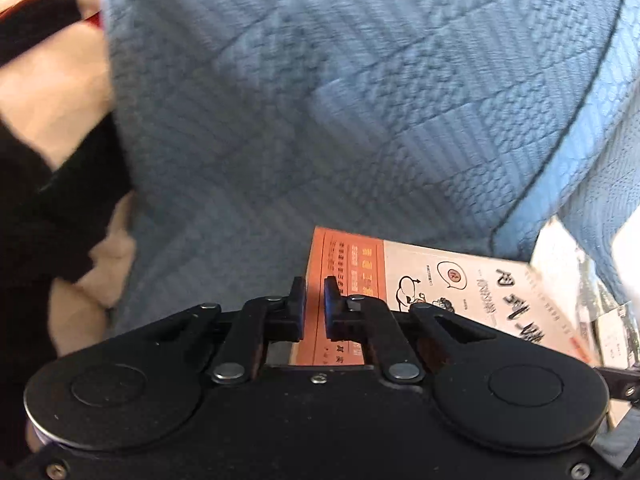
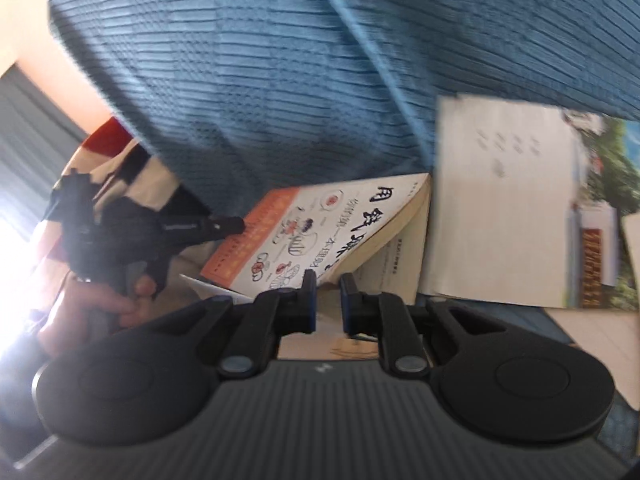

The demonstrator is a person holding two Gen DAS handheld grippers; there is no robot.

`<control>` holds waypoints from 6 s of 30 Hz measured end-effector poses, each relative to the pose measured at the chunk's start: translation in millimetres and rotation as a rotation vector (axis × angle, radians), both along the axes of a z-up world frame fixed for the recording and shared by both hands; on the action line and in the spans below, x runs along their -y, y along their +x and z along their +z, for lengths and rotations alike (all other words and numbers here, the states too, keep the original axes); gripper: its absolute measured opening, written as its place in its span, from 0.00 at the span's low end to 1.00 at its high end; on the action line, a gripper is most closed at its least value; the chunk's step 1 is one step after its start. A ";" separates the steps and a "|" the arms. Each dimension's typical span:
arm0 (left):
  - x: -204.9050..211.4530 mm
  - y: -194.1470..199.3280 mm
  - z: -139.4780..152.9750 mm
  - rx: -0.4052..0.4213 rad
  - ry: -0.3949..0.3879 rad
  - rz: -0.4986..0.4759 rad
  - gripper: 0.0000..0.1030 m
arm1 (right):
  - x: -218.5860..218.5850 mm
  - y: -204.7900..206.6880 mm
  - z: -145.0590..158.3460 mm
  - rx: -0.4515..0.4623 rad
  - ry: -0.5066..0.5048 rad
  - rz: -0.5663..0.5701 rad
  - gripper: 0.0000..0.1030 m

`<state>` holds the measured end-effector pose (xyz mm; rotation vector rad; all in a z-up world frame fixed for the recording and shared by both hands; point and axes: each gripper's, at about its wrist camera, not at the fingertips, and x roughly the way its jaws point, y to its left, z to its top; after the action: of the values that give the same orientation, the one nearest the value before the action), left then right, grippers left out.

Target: Organize objects

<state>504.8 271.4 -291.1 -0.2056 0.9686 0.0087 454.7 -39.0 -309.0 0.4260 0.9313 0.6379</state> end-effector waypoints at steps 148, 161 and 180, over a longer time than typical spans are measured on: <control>-51.9 42.3 -4.6 -0.035 -0.171 -0.577 0.53 | -43.1 45.3 -9.6 0.607 -0.110 0.617 0.21; -62.2 66.9 -13.8 -0.144 -0.427 -0.668 0.79 | -44.5 8.2 10.8 0.794 -0.189 0.665 0.20; -25.8 55.6 46.3 -0.074 -0.144 -0.463 0.62 | -33.9 59.1 19.4 0.401 -0.151 0.324 0.26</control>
<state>560.4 297.2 -244.8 -0.1097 1.0732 -0.4814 513.7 -5.1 -289.5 0.0048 0.6605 0.9027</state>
